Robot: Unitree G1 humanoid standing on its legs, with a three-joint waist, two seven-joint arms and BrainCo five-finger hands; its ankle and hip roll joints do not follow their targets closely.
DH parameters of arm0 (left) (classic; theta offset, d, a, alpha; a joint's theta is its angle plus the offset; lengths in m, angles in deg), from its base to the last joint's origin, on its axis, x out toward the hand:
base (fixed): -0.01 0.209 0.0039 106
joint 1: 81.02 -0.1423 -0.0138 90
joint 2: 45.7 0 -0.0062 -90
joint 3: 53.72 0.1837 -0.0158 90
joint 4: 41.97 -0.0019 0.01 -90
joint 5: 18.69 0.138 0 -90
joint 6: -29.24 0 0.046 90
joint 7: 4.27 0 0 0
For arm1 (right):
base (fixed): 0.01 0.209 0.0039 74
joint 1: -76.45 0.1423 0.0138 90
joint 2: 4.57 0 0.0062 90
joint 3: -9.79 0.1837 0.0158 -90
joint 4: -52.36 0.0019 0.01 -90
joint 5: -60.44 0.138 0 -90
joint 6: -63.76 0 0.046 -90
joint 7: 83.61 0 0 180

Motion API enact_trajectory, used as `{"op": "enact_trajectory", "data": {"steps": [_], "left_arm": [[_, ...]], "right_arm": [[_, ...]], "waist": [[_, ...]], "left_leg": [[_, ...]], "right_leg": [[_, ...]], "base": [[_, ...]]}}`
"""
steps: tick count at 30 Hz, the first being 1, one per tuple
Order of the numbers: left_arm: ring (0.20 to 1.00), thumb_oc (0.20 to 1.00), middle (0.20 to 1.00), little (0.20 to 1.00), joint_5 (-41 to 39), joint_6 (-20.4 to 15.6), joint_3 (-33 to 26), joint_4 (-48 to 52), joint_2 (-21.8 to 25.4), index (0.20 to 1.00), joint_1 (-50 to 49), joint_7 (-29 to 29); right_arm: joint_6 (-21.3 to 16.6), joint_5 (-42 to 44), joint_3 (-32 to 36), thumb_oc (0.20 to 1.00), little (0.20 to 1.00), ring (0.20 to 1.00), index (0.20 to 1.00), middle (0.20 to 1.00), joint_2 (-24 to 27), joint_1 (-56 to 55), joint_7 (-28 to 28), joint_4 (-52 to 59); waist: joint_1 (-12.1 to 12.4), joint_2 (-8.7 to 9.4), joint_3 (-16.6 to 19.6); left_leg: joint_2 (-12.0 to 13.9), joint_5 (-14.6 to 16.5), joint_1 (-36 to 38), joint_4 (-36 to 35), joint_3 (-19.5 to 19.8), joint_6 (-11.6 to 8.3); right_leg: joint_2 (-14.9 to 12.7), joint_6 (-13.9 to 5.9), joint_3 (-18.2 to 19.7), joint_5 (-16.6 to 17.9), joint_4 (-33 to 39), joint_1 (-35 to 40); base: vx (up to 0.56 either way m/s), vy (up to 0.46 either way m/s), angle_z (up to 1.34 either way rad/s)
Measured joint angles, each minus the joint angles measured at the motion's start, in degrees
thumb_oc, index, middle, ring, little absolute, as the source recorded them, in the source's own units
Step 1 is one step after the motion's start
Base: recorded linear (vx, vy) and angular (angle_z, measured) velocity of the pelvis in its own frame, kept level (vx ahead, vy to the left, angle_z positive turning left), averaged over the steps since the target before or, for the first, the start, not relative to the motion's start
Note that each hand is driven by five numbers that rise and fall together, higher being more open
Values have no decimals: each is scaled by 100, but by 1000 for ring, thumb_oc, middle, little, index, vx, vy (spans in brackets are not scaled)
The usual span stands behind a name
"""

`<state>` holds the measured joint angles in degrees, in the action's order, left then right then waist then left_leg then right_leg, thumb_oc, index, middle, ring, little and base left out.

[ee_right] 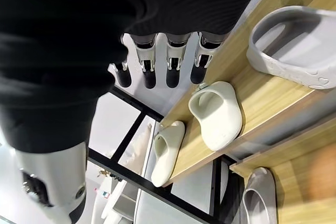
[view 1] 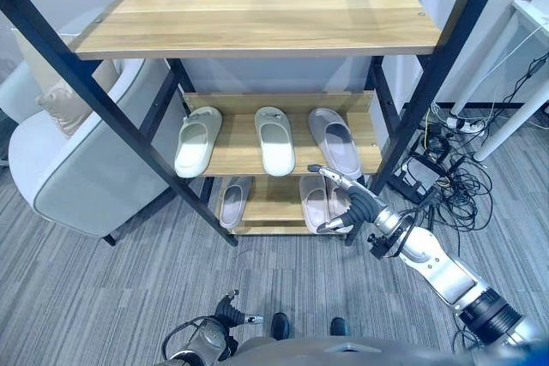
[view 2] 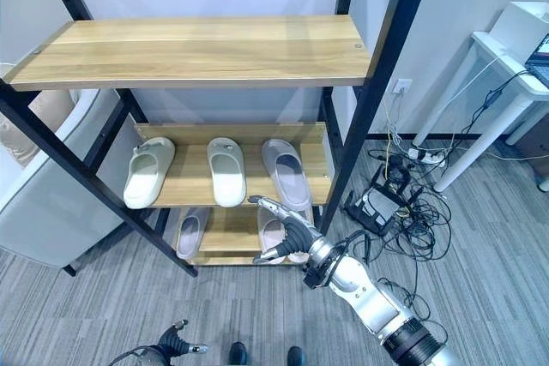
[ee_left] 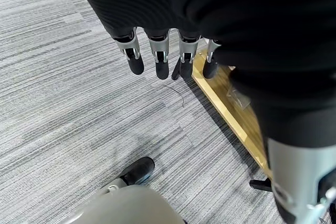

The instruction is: Arrange the slippers neatly on the shoe rack.

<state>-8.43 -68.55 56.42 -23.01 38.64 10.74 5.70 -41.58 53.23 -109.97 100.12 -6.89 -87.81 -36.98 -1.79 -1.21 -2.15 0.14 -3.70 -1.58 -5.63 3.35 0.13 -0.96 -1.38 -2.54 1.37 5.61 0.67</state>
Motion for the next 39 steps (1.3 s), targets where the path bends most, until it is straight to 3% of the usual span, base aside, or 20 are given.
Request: {"op": "enact_trajectory", "data": {"steps": [3,5,7,10,19,24,28,30,33,35,36,39], "left_arm": [[1000,1000,1000,1000,-63,-10,-63,1,30,1000,-13,-89],[1000,1000,1000,1000,-297,-90,-283,7,37,1000,-131,-248],[1000,1000,1000,1000,-296,-83,-295,-26,51,1000,-254,-266],[1000,1000,1000,1000,-296,-60,-314,-99,137,1000,-361,-334],[1000,1000,1000,1000,-463,-162,-313,165,201,1000,-268,-352],[1000,1000,1000,1000,-457,-164,-321,107,269,1000,-253,-365],[1000,1000,1000,1000,-399,-163,-209,101,370,1000,-228,-364],[1000,1000,1000,1000,-400,-155,-169,19,384,1000,-132,-363],[1000,1000,1000,1000,-434,-159,-172,76,323,1000,22,-333],[1000,1000,1000,1000,-463,-168,54,197,271,1000,178,-307],[1000,1000,1000,1000,-521,-244,294,440,264,1000,222,-210],[1000,1000,1000,1000,-552,-294,178,325,260,1000,255,-202]], "right_arm": [[-74,156,265,1000,1000,1000,1000,1000,-135,-232,35,-148],[47,647,1589,1000,1000,1000,1000,1000,-607,-885,263,-993],[292,757,2173,1000,1000,1000,1000,1000,-392,-1327,418,-1447],[328,817,2336,1000,1000,1000,1000,1000,-247,-1816,467,-1503],[235,833,1790,1000,1000,1000,1000,1000,-348,-1146,428,-514],[237,881,1467,1000,1000,1000,1000,1000,-328,-614,266,-384],[235,779,1009,1000,1000,1000,1000,1000,-251,584,332,-590],[245,431,698,1000,1000,1000,1000,1000,-249,1574,550,-1376],[279,-49,690,1000,1000,1000,1000,1000,-218,2144,953,-1942],[397,-670,352,1000,1000,1000,1000,1000,230,3022,1217,-2389],[602,-1152,100,1000,1000,1000,1000,1000,192,4030,1595,-3136],[693,-1265,129,1000,1000,1000,1000,1000,198,4130,1816,-3190]], "waist": [[-55,-30,19],[15,1,28],[-66,-14,15],[-233,60,-58],[2,238,-191],[251,327,-221],[465,392,-278],[518,370,-289],[867,321,-327],[904,121,-511],[926,-6,-708],[1058,51,-767]], "left_leg": [[1,13,45,13,-28,-1],[-20,73,177,-2,-3,21],[-43,136,158,-5,-38,-1],[-30,122,166,-4,-76,30],[-71,143,113,-3,54,0],[-157,102,59,-1,204,66],[-180,111,-67,-3,279,25],[-202,52,-214,-1,325,35],[-254,-69,-418,32,452,92],[-302,-137,-576,31,497,106],[-319,-177,-687,31,439,97],[-321,-191,-738,32,425,94]], "right_leg": [[-4,1,11,-1,-28,46],[-22,-2,-10,-48,-28,205],[-48,-6,14,-56,-27,197],[-42,-5,22,-56,-26,188],[-74,0,-97,-78,-26,192],[-152,-40,-262,-117,-27,190],[-168,-57,-335,-132,-26,105],[-183,-73,-381,-115,-27,-23],[-224,-89,-472,-105,-27,-202],[-269,-144,-492,-69,-24,-342],[-293,-187,-452,-7,-26,-469],[-295,-192,-451,1,-25,-524]], "base": [[9,8,4],[61,46,6],[37,29,-12],[42,39,-7],[41,51,9],[39,60,17],[-5,45,10],[-16,30,16],[-39,49,26],[-40,57,4],[-8,41,-3],[3,8,-3]]}}
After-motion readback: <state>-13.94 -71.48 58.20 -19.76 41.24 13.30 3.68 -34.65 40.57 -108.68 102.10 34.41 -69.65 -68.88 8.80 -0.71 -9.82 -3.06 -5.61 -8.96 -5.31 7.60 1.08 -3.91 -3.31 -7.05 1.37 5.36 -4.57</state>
